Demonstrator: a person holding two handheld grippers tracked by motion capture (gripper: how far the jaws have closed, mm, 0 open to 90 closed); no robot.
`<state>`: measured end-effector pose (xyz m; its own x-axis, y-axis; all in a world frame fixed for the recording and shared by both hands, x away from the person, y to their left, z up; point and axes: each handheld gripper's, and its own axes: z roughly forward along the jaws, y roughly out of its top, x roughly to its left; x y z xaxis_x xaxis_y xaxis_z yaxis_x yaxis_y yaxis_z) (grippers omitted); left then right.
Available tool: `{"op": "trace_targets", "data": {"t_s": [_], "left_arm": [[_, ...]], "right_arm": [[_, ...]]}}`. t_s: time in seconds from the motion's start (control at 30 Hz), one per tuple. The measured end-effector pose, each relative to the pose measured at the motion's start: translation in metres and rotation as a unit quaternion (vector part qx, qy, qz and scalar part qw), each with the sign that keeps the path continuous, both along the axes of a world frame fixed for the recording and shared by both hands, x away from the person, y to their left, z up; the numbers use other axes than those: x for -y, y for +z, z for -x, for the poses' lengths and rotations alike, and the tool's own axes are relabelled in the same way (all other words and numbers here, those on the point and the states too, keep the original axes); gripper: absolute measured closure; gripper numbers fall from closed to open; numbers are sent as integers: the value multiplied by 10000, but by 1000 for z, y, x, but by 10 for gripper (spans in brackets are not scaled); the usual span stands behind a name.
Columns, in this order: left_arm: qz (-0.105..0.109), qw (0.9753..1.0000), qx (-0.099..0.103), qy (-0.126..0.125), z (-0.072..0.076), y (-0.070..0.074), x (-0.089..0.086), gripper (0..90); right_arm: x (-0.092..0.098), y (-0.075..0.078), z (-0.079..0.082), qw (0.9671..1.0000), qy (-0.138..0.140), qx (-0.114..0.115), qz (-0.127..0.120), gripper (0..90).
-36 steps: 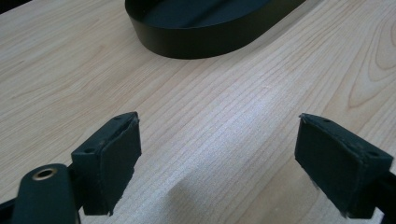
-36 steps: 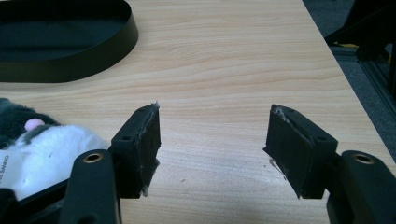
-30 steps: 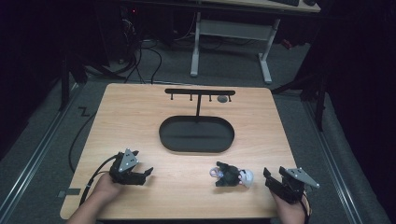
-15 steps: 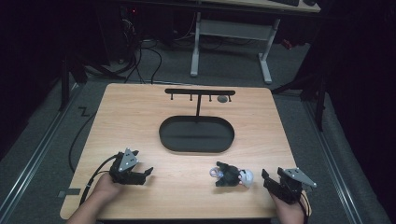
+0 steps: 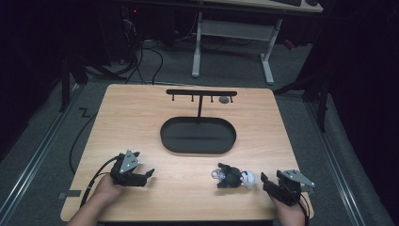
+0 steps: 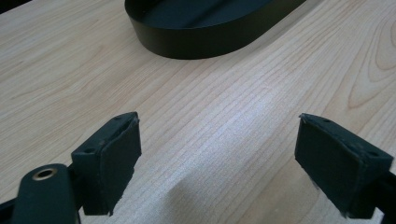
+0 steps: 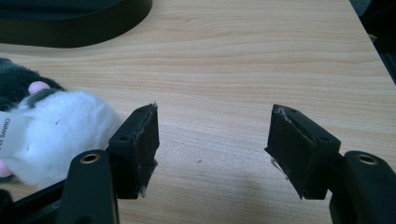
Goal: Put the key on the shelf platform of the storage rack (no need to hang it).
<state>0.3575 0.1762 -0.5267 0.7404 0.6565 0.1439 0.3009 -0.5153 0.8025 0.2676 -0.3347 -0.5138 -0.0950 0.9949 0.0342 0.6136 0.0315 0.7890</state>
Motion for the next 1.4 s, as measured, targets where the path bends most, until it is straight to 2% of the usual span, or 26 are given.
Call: {"op": "trace_targets", "data": {"t_s": [0.2,0.47,0.53,0.57,0.67,0.83,0.97,1.1,1.17,1.2,1.23,1.27,1.4], "left_arm": [[-21,10000,10,-6,0,0,0,154],[-28,10000,5,8,1,0,1,154],[-46,10000,20,13,1,0,1,154],[-68,10000,51,13,2,-1,2,154],[-88,9999,54,12,2,0,1,154],[-81,10000,55,6,2,0,1,154],[-48,10000,33,-8,1,0,1,154],[-15,10000,16,-14,1,0,1,154],[-16,10000,19,-15,1,0,1,154],[-30,10000,29,-19,1,0,1,154],[-30,10000,29,-19,1,0,1,154],[-42,10000,37,-19,1,0,1,154],[-47,10000,38,-9,1,0,1,154]], "right_arm": [[-3,3,0,9998,76,-169,-70,341],[-8,7,-1,9990,172,-386,153,336],[-8,10,0,9988,206,-416,138,335],[-7,15,1,9987,270,-440,54,330],[-9,21,1,9982,340,-477,120,329],[-10,23,-1,9980,370,-506,115,327],[-9,24,-7,9974,338,-626,63,327],[-2,18,-10,9961,173,-870,15,316],[-1,17,-10,9956,160,-918,18,315],[1,18,-12,9944,102,-1055,4,314],[1,18,-12,9944,102,-1055,4,314],[2,19,-14,9932,106,-1159,78,312],[-1,23,-18,9902,183,-1337,351,311]]}}
